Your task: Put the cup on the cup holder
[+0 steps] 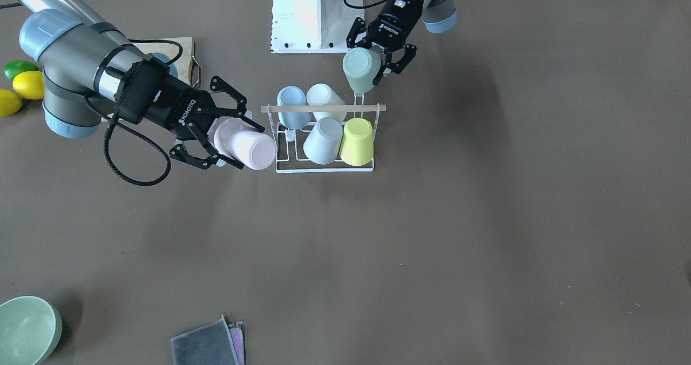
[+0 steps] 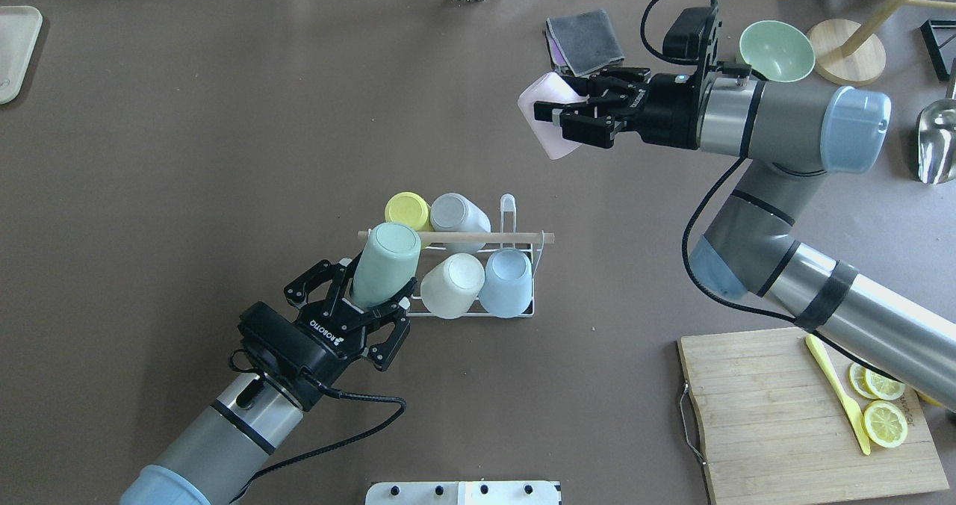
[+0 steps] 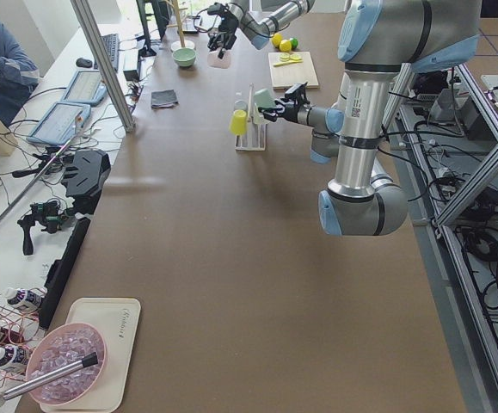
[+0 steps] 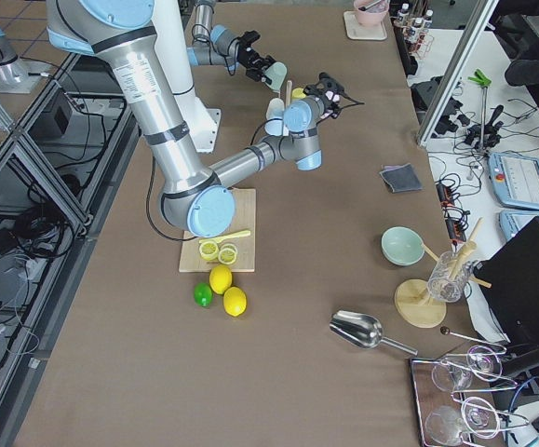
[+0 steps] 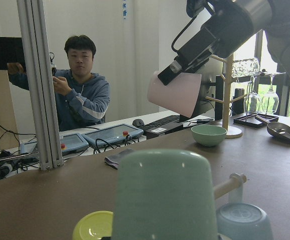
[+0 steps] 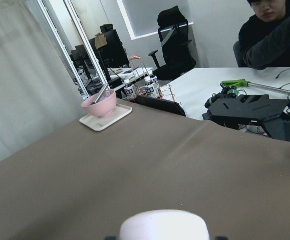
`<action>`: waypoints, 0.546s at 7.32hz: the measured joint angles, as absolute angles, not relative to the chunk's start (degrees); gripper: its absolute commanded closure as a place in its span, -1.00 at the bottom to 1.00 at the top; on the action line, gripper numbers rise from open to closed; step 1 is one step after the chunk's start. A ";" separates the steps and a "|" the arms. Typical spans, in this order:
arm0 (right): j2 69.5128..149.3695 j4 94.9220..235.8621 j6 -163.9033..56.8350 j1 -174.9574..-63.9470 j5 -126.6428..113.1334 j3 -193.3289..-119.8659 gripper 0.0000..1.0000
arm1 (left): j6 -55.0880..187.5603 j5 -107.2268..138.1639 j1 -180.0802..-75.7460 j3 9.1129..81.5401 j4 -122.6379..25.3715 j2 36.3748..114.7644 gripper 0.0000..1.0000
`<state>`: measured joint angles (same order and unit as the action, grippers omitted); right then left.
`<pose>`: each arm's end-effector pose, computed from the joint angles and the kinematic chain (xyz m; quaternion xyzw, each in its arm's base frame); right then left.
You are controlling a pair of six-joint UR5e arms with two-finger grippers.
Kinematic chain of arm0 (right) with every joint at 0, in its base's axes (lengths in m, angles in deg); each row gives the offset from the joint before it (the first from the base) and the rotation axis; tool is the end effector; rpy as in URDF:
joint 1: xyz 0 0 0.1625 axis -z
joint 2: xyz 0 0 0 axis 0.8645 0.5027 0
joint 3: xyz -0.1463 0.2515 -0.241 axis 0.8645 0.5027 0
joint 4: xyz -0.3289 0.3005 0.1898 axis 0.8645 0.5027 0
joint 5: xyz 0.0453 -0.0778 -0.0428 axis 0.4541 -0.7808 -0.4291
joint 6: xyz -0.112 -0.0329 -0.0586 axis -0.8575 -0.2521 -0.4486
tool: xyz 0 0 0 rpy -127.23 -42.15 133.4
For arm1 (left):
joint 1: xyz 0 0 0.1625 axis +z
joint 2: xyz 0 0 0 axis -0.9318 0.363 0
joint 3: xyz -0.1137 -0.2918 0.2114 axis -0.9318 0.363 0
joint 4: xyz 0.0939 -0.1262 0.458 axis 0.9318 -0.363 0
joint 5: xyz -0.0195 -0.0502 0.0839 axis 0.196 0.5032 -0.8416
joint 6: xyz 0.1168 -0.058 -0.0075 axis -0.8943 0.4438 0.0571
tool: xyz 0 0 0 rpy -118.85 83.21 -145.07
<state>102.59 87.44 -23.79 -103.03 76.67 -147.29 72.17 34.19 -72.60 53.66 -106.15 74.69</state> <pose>-0.4346 -0.5403 0.1958 0.5060 -0.6499 -0.1211 0.5540 0.5565 -0.2713 0.1778 0.6373 0.4625 -0.0181 0.6162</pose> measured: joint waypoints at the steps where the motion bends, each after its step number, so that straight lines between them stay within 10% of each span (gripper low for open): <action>1: 101.72 82.86 -23.64 -101.02 73.38 -145.04 1.00 | 72.80 34.17 -72.62 53.42 -106.13 74.85 0.75; 4: 98.35 74.48 -23.41 -97.68 68.28 -140.13 1.00 | 74.45 34.10 -73.02 52.22 -106.09 75.32 0.75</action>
